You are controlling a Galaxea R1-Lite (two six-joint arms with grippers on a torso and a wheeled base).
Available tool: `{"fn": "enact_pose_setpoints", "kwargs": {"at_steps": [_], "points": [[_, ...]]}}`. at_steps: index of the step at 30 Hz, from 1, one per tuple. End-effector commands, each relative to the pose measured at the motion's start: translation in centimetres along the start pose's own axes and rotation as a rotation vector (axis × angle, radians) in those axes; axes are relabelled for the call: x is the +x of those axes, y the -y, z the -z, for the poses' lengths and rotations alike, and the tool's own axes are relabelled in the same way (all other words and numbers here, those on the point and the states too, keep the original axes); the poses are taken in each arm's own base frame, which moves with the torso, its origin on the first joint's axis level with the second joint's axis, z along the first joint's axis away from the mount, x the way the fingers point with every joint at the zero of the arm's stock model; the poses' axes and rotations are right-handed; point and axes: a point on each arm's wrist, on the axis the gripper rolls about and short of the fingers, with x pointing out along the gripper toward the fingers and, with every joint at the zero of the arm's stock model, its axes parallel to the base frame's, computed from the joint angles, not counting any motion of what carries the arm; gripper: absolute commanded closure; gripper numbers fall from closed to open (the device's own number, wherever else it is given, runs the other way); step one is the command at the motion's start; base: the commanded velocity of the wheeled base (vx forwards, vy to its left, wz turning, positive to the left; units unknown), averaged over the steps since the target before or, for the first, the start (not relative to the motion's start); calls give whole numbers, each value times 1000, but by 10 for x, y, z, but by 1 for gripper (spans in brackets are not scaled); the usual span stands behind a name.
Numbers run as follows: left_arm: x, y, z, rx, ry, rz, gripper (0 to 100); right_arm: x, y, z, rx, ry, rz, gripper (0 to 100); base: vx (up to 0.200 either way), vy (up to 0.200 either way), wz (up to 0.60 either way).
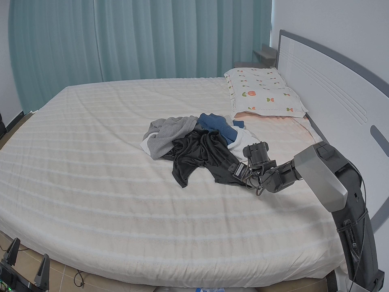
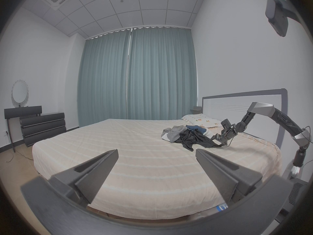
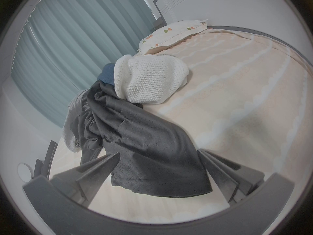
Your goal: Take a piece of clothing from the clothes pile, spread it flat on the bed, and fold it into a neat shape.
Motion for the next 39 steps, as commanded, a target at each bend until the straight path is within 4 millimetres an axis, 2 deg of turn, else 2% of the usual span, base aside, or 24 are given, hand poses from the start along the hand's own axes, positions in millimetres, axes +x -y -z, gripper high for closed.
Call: {"fn": "enact_pose_setpoints", "kwargs": {"at_steps": [1, 6, 7, 16, 19, 22, 23, 27, 28, 29, 33, 34, 35, 37, 38, 39], "points": [[0, 0, 5, 0, 1, 0, 0, 5, 0, 4, -3, -2, -1, 0, 0, 0, 0], [0, 0, 5, 0, 1, 0, 0, 6, -3, 4, -2, 4, -8, 0, 0, 0, 0], [0, 0, 5, 0, 1, 0, 0, 8, -2, 5, -3, 4, -6, 100, 0, 0, 0], [0, 0, 5, 0, 1, 0, 0, 4, -6, 5, -8, -4, -9, 100, 0, 0, 0], [0, 0, 5, 0, 1, 0, 0, -12, -8, -2, 38, -12, -17, 100, 0, 0, 0], [0, 0, 5, 0, 1, 0, 0, -40, -10, -8, 110, -90, -86, 100, 0, 0, 0], [0, 0, 5, 0, 1, 0, 0, -43, -11, -9, 116, -100, -98, 100, 0, 0, 0], [0, 0, 5, 0, 1, 0, 0, -97, -8, -22, 203, -208, -242, 100, 0, 0, 0], [0, 0, 5, 0, 1, 0, 0, -99, -8, -22, 205, -210, -246, 100, 0, 0, 0], [0, 0, 5, 1, 1, 0, 0, -119, -5, -23, 221, -227, -301, 100, 0, 0, 0], [0, 0, 5, 0, 1, 1, 0, -170, 2, -26, 244, -210, -450, 100, 0, 0, 0], [0, 0, 5, 1, 1, 1, 0, -174, 3, -27, 245, -205, -464, 100, 0, 0, 0], [0, 0, 5, 1, 1, 1, 0, -188, 5, -28, 241, -191, -506, 100, 0, 0, 0], [0, 0, 5, 1, 1, 1, 0, -204, 7, -30, 233, -171, -545, 100, 0, 0, 0], [0, 0, 5, 1, 1, 1, 0, -205, 7, -30, 233, -169, -548, 100, 0, 0, 0], [0, 0, 5, 1, 1, 1, 0, -218, 7, -32, 227, -156, -569, 100, 0, 0, 0]]}}
